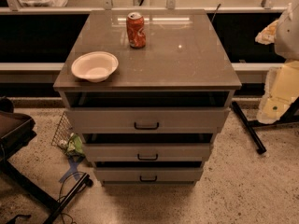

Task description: Open bottom drawer

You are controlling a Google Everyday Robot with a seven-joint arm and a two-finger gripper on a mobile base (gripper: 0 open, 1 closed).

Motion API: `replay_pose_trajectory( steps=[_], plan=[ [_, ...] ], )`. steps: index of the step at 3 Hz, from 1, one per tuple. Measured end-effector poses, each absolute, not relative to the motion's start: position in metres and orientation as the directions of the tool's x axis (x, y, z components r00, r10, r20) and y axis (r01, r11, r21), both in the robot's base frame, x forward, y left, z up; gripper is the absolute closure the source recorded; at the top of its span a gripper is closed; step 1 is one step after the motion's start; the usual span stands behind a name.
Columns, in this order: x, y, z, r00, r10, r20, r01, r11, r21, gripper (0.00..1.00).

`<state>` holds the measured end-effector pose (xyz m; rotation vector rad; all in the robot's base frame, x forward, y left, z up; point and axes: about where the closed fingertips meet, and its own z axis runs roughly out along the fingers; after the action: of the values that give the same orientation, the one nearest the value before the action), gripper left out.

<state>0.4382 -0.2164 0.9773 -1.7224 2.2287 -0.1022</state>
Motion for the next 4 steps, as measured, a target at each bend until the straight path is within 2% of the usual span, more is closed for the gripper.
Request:
replay_pose_trajectory(
  steps=[1,2,3,4],
  plan=[
    [0.438,-0.216,0.977,-0.221,-0.953,-0.208,-0.930,0.270,-0.250,0.00],
    [0.439,-0.214,0.970,-0.240,-0.935,-0.260,-0.912,0.309,-0.270,0.00],
    [0.404,-0.191,0.933,-0.267,-0.865,-0.424,-0.882,0.397,-0.255,0.00],
    [0.386,-0.157,0.884,-0.249,-0.808,-0.534,-0.885,0.413,-0.213,0.00]
  ],
)
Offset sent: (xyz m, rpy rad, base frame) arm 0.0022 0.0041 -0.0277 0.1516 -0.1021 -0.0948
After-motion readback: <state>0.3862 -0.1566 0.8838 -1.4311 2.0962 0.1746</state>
